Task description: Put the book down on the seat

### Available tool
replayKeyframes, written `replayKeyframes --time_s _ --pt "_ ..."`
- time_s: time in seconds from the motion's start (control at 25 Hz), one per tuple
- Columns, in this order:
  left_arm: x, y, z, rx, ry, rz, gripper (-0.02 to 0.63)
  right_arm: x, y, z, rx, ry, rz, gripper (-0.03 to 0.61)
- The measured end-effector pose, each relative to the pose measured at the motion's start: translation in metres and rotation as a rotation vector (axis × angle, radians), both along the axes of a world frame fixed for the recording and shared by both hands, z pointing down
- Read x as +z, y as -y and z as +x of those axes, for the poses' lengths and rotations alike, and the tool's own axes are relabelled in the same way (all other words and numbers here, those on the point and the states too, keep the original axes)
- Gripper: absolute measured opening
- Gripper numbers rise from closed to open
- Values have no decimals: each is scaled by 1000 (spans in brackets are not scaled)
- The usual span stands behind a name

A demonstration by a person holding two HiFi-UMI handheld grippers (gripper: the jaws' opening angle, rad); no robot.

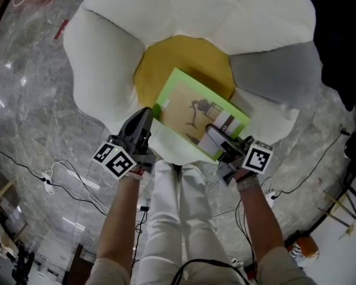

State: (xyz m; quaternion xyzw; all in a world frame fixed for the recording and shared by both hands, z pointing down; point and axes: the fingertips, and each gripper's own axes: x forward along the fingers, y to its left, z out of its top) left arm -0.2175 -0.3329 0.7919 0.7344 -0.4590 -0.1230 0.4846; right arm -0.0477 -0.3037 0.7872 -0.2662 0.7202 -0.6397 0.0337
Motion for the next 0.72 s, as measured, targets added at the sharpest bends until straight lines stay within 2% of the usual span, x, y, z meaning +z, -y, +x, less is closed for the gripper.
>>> replayKeyframes --time_s 0.2,0.72 --pt "7 13 20 116 18 8 25 26 22 4 63 -19 -35 144" --pt "22 42 39 175 -14 19 25 65 80 -26 45 -33 -15 144"
